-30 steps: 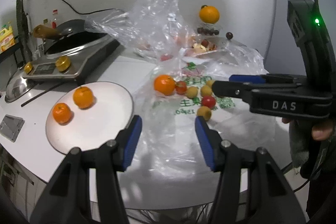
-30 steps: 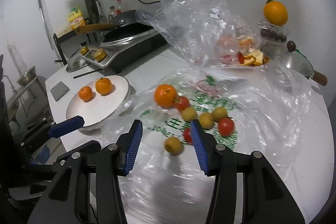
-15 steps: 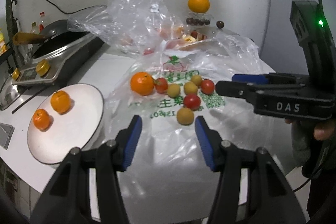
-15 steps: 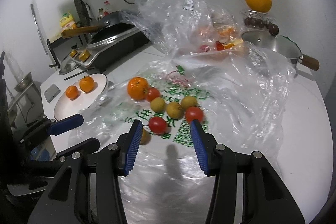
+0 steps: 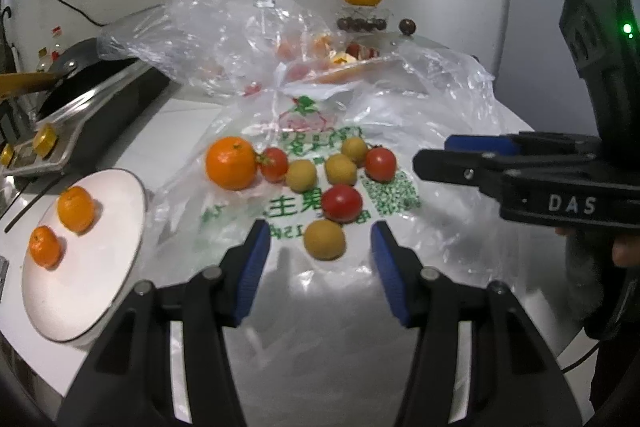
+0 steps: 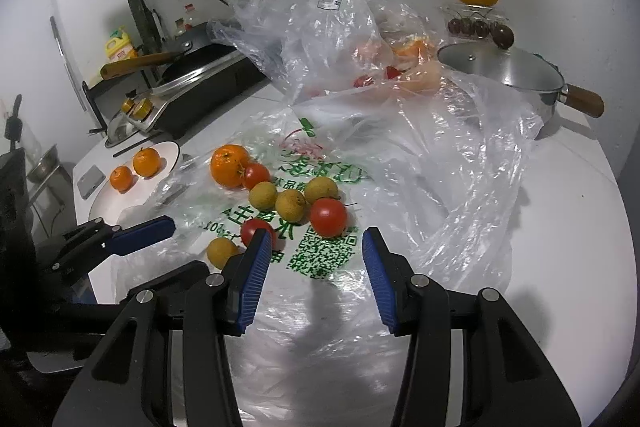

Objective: Organize fruits
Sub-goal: 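Grasp a small yellow fruit with the left tool while the right tool grasps a mandarin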

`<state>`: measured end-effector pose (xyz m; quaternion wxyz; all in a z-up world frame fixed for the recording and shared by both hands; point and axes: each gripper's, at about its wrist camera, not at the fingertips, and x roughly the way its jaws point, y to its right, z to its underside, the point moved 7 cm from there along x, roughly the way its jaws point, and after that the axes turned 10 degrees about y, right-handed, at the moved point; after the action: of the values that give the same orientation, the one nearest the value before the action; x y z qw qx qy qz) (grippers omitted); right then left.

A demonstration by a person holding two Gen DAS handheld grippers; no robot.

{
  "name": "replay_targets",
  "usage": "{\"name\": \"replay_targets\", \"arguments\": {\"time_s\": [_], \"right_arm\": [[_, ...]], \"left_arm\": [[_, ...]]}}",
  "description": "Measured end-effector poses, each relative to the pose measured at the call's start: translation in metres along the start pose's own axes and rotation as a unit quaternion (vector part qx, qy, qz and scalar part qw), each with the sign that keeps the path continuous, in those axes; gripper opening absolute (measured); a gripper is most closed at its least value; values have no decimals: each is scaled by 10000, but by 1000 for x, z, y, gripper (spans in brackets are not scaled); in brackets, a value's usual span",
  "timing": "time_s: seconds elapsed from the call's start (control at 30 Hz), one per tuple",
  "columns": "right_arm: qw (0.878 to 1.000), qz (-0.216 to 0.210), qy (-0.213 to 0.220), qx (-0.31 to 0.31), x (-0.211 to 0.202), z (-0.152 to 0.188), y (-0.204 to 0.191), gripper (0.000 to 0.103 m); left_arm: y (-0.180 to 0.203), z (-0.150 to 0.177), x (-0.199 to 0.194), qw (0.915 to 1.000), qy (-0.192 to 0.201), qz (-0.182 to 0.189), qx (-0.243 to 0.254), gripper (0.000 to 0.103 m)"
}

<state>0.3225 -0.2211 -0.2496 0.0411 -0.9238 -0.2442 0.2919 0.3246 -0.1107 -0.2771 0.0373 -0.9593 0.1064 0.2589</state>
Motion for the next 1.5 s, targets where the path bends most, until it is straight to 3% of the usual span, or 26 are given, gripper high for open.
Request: {"name": "replay_targets", "arguments": {"time_s": [0.17,0.43,0.63,0.97,1.5], "right_arm": [[10000,-8,16,18,-1,-1,4,50],[10000,8,-13,69,-2,1,11,50],[10000,15,-12,32,-1,1,9,50],[9998,33,-24,-192,1,-5,-13,50],[9980,-53,-139,-614,27,-16,-66,50]], "left_arm": [[5,1,9,9999,-78,82,58,51],[4,7,22,9994,-250,238,10,28],[2,8,20,9992,-247,312,0,27],[-12,-3,-10,9995,118,277,-132,27],[-76,-5,-49,9971,525,-40,-550,27]]}}
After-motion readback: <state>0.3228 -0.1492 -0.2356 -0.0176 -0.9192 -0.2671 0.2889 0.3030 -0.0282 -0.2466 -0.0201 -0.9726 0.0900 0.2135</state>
